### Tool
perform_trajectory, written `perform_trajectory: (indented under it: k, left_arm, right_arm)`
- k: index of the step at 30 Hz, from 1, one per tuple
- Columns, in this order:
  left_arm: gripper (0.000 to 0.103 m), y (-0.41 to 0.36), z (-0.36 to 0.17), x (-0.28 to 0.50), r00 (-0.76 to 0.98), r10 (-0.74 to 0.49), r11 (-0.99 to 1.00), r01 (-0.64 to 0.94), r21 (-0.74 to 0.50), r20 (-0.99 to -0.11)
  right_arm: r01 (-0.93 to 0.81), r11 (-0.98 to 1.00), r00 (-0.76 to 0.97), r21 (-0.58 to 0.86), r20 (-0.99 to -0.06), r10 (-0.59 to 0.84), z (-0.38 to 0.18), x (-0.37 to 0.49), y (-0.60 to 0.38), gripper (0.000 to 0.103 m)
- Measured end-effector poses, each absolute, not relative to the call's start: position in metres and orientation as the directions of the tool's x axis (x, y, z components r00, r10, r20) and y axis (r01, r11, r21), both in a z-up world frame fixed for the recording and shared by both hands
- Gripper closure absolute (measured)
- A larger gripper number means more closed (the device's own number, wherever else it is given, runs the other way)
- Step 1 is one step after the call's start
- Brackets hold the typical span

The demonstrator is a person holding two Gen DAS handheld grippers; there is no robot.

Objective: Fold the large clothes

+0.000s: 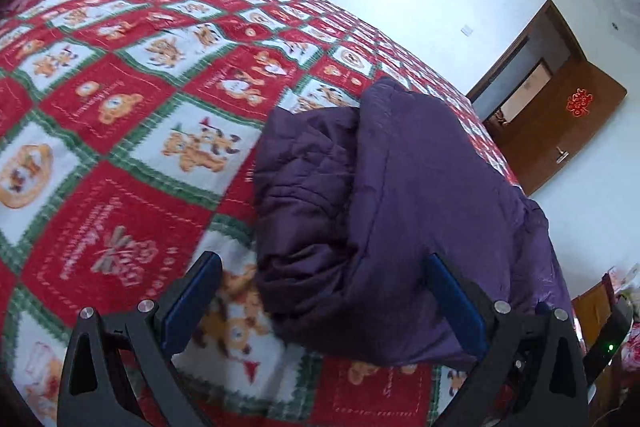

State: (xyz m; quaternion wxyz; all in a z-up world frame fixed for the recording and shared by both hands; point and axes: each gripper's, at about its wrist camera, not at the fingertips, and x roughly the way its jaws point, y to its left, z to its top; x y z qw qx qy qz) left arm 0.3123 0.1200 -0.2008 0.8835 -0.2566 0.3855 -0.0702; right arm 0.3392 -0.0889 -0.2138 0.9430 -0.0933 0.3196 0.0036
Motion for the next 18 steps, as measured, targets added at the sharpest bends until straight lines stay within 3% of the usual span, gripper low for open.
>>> perform_trajectory:
  k: [4,6,8,11,14,18]
  left_arm:
    - [0.002,0.118,-0.204,0.329,0.724,-0.352,0.824,-0.06,-0.563,-0.593]
    - [0.018,0.116,-0.201,0.333,0.737,-0.376,0.808,-0.036,-0.588,-0.562]
    - [0.047,0.112,-0.194,0.335,0.739,-0.389,0.82,0.005,-0.573,-0.55]
    - [0.073,0.106,-0.172,0.338,0.745,-0.423,0.832,0.094,-0.546,-0.516]
    - [0.079,0.085,-0.13,0.333,0.765,-0.433,0.865,0.205,-0.457,-0.477]
    - [0.079,0.035,-0.075,0.318,0.789,-0.437,0.897,0.345,-0.277,-0.431]
  right_arm:
    - [-0.056,0.982,0.81,-0.182,-0.583,-0.062,-0.215,0.335,-0.087,0.004]
    - [-0.052,0.982,0.815,-0.184,-0.576,-0.065,-0.215,0.333,-0.087,0.004]
    - [-0.05,0.981,0.818,-0.186,-0.571,-0.067,-0.215,0.333,-0.088,0.004]
    - [-0.045,0.981,0.822,-0.187,-0.565,-0.07,-0.216,0.331,-0.088,0.004]
    - [-0.042,0.983,0.824,-0.179,-0.563,-0.068,-0.216,0.33,-0.089,0.004]
    - [-0.034,0.991,0.824,-0.132,-0.565,-0.047,-0.208,0.327,-0.1,0.007]
